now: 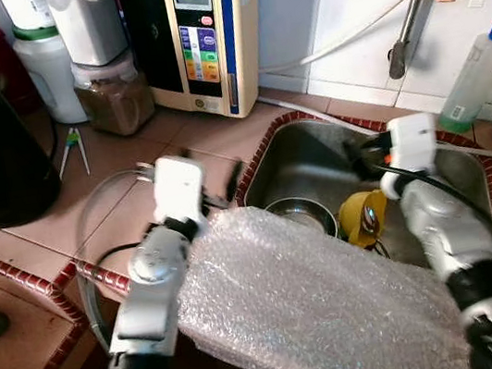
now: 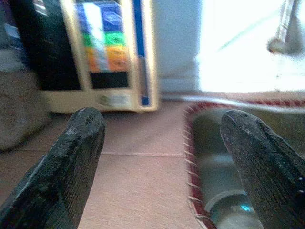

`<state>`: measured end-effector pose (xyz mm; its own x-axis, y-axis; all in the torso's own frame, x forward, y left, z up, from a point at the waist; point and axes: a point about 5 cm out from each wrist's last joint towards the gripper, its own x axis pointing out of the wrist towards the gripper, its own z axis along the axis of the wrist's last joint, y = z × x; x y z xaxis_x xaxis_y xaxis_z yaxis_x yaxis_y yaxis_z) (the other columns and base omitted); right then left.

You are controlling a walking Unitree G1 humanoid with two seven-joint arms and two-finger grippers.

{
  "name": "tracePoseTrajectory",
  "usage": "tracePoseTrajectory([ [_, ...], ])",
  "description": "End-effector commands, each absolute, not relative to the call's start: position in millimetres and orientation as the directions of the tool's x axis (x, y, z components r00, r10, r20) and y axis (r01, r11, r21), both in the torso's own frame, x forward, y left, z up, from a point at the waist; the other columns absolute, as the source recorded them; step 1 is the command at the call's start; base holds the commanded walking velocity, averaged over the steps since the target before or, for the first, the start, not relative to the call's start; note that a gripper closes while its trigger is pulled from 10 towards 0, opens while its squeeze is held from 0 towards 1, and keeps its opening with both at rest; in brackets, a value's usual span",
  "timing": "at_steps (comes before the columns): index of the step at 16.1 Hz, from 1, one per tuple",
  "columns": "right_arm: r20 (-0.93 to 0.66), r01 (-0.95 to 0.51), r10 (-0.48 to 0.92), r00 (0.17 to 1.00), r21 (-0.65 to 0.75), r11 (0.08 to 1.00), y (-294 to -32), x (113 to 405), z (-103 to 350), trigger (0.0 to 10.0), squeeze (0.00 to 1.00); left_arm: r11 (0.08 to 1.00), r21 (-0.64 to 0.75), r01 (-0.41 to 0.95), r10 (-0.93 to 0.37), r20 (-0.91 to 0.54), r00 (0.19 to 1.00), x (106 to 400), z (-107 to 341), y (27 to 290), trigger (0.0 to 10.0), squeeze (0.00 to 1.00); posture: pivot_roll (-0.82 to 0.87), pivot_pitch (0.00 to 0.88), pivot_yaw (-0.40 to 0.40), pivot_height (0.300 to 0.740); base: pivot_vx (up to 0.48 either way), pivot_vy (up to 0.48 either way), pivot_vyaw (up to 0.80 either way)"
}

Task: Kitchen organization

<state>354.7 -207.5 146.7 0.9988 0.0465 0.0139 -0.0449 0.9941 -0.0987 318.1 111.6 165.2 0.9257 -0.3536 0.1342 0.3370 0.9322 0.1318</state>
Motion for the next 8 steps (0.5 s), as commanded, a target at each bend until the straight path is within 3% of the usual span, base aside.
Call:
tracePoseTrajectory([
  [1, 0.086, -0.029, 0.040, 0.996, -0.122, 0.992, -215.2, 351.3, 160.9, 10.0, 1.00, 0.944, 0.128, 0.306, -0.323, 0.146, 0.935, 314.4, 169.0, 114.4, 10.0, 0.00, -0.05, 0.000, -0.035, 0.740, 0.000, 0.000, 0.00],
  [5, 0.154, -0.064, 0.084, 0.985, -0.127, 0.990, -213.8, 334.2, 177.4, 10.0, 0.99, 0.942, 0.173, 0.286, -0.305, 0.096, 0.947, 297.4, 163.1, 126.2, 10.0, 0.00, -0.06, 0.000, -0.047, 0.740, 0.000, 0.000, 0.00],
  [7, 0.168, -0.067, 0.089, 0.982, -0.132, 0.989, -217.1, 321.2, 181.3, 10.0, 0.72, 0.948, 0.098, 0.302, -0.309, 0.067, 0.949, 284.4, 159.2, 132.4, 10.0, 0.00, -0.05, 0.000, -0.052, 0.740, 0.000, 0.000, 0.00],
  [8, 0.158, -0.067, 0.087, 0.984, -0.126, 0.990, -219.2, 314.6, 179.8, 10.0, 0.42, 0.950, 0.107, 0.293, -0.301, 0.062, 0.952, 278.3, 156.7, 134.7, 10.0, 0.00, -0.05, 0.000, -0.053, 0.740, 0.000, 0.000, 0.00],
])
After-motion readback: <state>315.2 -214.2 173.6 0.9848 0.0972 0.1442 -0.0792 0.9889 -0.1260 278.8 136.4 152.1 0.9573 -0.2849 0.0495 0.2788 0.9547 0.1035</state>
